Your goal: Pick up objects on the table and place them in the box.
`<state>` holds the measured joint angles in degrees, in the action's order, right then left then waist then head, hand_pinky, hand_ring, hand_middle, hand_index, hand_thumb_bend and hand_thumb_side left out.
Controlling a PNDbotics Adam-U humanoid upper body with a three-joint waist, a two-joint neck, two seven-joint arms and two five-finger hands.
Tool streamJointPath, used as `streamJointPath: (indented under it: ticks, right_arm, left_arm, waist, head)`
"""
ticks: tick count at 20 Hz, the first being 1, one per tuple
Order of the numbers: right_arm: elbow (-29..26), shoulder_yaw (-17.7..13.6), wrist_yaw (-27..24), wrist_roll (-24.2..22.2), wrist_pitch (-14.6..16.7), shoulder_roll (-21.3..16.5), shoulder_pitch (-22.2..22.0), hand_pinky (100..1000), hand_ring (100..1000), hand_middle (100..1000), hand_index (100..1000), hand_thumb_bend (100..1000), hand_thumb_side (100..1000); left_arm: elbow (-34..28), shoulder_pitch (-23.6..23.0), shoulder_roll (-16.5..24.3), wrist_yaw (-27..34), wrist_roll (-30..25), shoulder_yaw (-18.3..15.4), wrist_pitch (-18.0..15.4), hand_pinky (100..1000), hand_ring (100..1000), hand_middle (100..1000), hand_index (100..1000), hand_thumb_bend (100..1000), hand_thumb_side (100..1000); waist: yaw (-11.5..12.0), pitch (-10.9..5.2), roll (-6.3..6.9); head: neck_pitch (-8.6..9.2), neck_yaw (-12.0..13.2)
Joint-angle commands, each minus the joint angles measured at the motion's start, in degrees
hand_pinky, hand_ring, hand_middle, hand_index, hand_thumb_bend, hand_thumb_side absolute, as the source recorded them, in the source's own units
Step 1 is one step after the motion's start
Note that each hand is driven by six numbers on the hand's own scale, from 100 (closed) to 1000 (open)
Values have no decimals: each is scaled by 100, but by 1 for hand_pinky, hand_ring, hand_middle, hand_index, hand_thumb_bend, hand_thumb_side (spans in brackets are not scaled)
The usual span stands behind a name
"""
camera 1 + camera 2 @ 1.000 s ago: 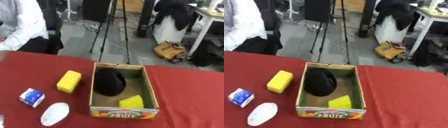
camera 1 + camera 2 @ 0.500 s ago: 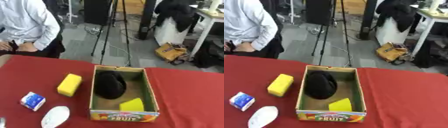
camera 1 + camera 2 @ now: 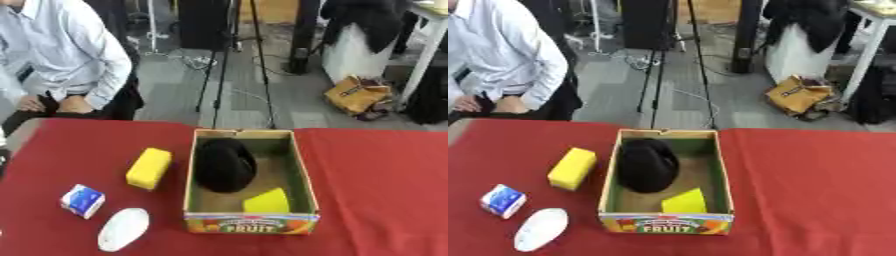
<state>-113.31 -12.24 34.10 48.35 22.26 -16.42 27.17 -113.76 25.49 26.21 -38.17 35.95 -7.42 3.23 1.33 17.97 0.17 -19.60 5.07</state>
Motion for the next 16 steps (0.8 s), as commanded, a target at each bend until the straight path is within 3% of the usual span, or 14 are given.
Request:
streamJointPath:
  ticks: [1, 6, 12, 16]
  right_arm:
    - [-128, 39, 49, 362, 334, -158, 15, 722, 716, 691, 741, 100, 991]
    - [-128, 56, 58, 362, 286, -171, -56, 724, 718, 690, 740, 100, 988]
    - [-128, 74, 64, 362, 239, -187, -134, 726, 718, 685, 736, 100, 979]
    - [-128, 90, 64, 359, 207, -186, -185, 726, 719, 682, 726, 100, 972]
  left_arm:
    - [-83, -21, 322, -173, -457, -28, 747, 1000, 959, 932, 914, 100, 796]
    - [-37, -178, 603, -517, -1587, 56, 1296, 1000, 1000, 998, 997, 100, 827]
    - [174, -183, 908, -627, -2842, 152, 1546, 1000, 1000, 1000, 1000, 107, 816]
    - [370, -101, 1058, -541, -3446, 243, 1634, 1000, 1000, 1000, 1000, 197, 777]
  waist:
    - [22, -135, 32]
    - [85, -190, 135]
    - [167, -240, 252]
    - [214, -275, 312]
  head:
    - [-107, 60]
    - [-189, 44]
    - [-258, 124]
    - [-253, 154]
